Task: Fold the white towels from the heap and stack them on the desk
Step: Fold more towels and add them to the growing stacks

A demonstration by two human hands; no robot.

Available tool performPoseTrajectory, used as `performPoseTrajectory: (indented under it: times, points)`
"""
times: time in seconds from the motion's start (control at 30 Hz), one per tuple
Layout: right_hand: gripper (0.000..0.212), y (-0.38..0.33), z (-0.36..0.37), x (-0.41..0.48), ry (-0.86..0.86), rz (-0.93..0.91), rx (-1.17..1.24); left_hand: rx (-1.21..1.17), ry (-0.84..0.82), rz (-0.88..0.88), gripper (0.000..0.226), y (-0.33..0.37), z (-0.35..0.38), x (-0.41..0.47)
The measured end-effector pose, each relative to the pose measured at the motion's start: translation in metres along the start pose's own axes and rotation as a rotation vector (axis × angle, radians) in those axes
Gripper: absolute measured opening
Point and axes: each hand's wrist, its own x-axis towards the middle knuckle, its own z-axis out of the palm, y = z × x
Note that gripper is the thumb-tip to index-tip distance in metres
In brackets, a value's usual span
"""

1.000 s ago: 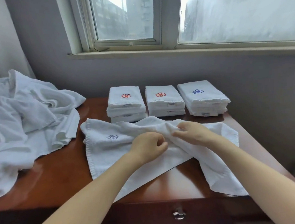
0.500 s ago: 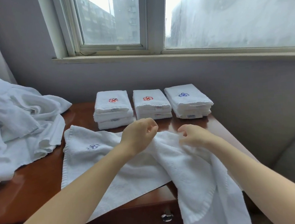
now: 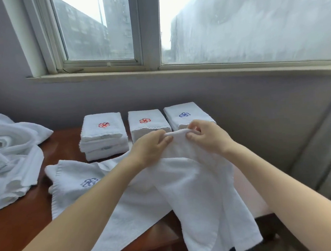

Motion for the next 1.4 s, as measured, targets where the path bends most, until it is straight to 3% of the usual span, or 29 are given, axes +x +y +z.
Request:
performPoseTrajectory:
  times: [0.13, 0.17, 0.23, 0.3, 0.4, 0.47, 0.63, 0.73, 0.8, 0.87, 0.97, 1.03, 1.07, 1.13, 1.2, 1.3, 1.4]
  points:
    - [0.015, 0.003, 0.006, -0.007, 0.119, -0.100, -0.177, 0.046, 0.019, 0.018, 0.018, -0.001, 0.006, -0.002]
    - [0.014, 0.002, 0.009, -0.010, 0.074, -0.105, -0.173, 0.055, 0.051, 0.031, 0.020, -0.003, 0.008, -0.004]
    - [0.046, 0.000, 0.016, -0.015, -0.222, -0.027, -0.173, 0.054, 0.081, 0.054, 0.019, -0.004, 0.009, -0.009]
    - [0.063, 0.000, 0.026, -0.022, -0.543, 0.076, -0.234, 0.045, -0.036, 0.025, 0.020, -0.005, 0.008, -0.014]
    - [0.045, 0.002, 0.033, -0.029, -0.696, 0.108, -0.319, 0.097, -0.309, -0.030, 0.039, -0.006, 0.008, -0.023]
    - [0.034, 0.000, 0.030, -0.028, -0.648, 0.083, -0.231, 0.127, -0.370, -0.016, 0.043, -0.010, 0.009, -0.029]
    - [0.012, -0.010, 0.003, -0.020, -0.053, 0.162, 0.225, -0.004, -0.244, -0.038, 0.038, -0.012, -0.002, -0.036]
    - [0.010, -0.024, -0.016, -0.018, 0.005, 0.204, 0.464, -0.054, -0.055, 0.003, 0.034, -0.007, -0.008, -0.033]
    - [0.007, -0.035, -0.030, -0.024, -0.029, 0.138, 0.529, -0.157, 0.032, 0.022, 0.033, 0.000, -0.016, -0.029]
    - [0.015, -0.042, -0.044, -0.034, -0.194, 0.055, 0.549, -0.232, 0.084, 0.023, 0.031, 0.007, -0.024, -0.027]
    - [0.039, -0.046, -0.057, -0.045, -0.420, 0.110, 0.098, -0.286, 0.131, 0.041, 0.029, 0.016, -0.034, -0.028]
    - [0.026, -0.045, -0.054, -0.046, -0.426, 0.136, -0.109, -0.292, 0.175, 0.054, 0.034, 0.020, -0.039, -0.030]
    - [0.016, -0.045, -0.052, -0.047, -0.398, 0.129, -0.081, -0.301, 0.197, 0.066, 0.039, 0.020, -0.041, -0.031]
    - [0.021, -0.042, -0.051, -0.049, -0.343, 0.127, 0.202, -0.331, 0.175, 0.116, 0.049, 0.015, -0.044, -0.034]
    - [0.026, -0.038, -0.051, -0.049, -0.287, 0.172, 0.507, -0.343, 0.026, 0.149, 0.062, 0.011, -0.045, -0.040]
    - [0.020, -0.049, -0.057, -0.050, -0.240, 0.186, 0.684, -0.345, -0.076, 0.185, 0.059, 0.012, -0.043, -0.048]
    - [0.032, -0.063, -0.077, -0.058, -0.428, 0.202, 0.716, -0.530, -0.007, 0.240, 0.062, 0.026, -0.054, -0.050]
